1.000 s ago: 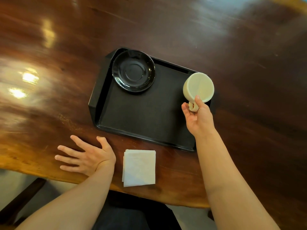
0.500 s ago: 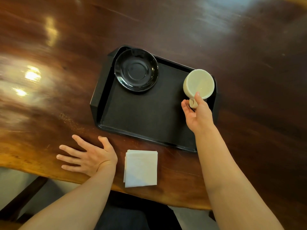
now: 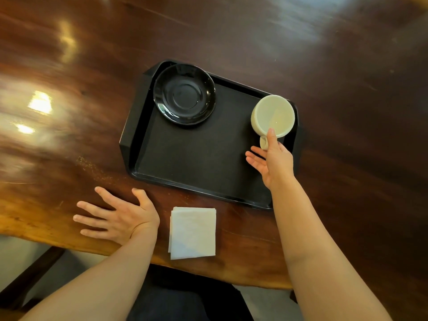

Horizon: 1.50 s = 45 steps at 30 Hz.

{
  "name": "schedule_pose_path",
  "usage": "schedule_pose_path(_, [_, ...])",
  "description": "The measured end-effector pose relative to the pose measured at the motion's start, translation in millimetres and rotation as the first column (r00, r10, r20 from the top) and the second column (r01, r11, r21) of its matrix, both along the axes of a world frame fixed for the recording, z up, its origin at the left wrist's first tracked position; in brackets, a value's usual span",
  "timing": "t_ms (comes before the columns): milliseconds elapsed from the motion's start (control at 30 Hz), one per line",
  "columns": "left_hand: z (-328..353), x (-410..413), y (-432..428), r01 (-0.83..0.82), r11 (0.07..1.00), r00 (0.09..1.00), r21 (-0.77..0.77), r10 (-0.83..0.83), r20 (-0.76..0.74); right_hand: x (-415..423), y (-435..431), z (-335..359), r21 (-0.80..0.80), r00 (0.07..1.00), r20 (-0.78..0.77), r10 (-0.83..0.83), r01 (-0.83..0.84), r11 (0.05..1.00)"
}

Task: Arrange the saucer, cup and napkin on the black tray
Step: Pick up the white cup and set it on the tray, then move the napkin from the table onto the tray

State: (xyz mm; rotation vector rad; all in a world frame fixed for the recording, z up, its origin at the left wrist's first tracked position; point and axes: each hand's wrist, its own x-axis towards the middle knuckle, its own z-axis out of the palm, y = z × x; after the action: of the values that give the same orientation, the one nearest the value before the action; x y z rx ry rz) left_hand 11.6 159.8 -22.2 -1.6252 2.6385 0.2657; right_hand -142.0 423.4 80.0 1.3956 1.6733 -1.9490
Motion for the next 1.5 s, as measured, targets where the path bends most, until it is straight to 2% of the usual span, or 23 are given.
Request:
schedule_pose_path(167, [1, 0, 0, 0.001, 1.000, 1.000, 0.003, -0.001, 0.004, 13, 0, 0, -0.002, 0.999, -0.006, 0.042, -0.042, 0.999])
schedule_pose_path(333, [1, 0, 0, -0.003, 1.000, 1.000, 0.003, 0.003, 0.010, 38, -5, 8, 0.098, 0.996, -0.008, 0.087, -0.085, 0.992])
schedule_pose_path(533, [3, -2, 1, 0.001, 1.000, 1.000, -0.007, -0.001, 0.029, 94, -29, 15, 0.275, 0.947, -0.045, 0.318, -0.294, 0.915])
schedule_pose_path(700, [8, -5, 3, -0.014, 1.000, 0.998, 0.014, 0.013, 0.062, 143, -59, 12, 0.345, 0.809, 0.060, 0.585, -0.566, 0.748])
schedule_pose_path(833, [9, -6, 2, -0.016, 1.000, 0.997, 0.015, 0.015, 0.080, 172, -81, -2, 0.371, 0.744, 0.178, 0.644, -0.657, 0.657])
schedule_pose_path(867, [9, -5, 2, -0.015, 1.000, 0.996, 0.012, 0.014, 0.085, 178, -86, -7, 0.396, 0.722, 0.223, 0.655, -0.681, 0.616])
schedule_pose_path(1000, [8, -5, 1, -0.016, 1.000, 0.995, 0.005, 0.016, 0.102, 192, -102, -22, 0.503, 0.581, 0.412, 0.702, -0.787, 0.357])
schedule_pose_path(1067, [8, -6, 2, -0.016, 1.000, 0.994, 0.003, 0.016, 0.106, 192, -103, -26, 0.521, 0.551, 0.440, 0.709, -0.800, 0.298])
schedule_pose_path(1167, [8, -6, 1, -0.018, 1.000, 0.994, 0.006, 0.018, 0.106, 185, -98, -27, 0.513, 0.554, 0.433, 0.711, -0.800, 0.311])
schedule_pose_path(1300, [8, -5, 1, -0.018, 1.000, 0.994, 0.004, 0.018, 0.104, 176, -86, -23, 0.497, 0.567, 0.342, 0.749, -0.786, 0.368])
schedule_pose_path(1500, [11, -6, 2, -0.020, 1.000, 0.995, 0.009, 0.019, 0.100, 166, -83, -17, 0.469, 0.521, 0.337, 0.784, -0.815, 0.340])
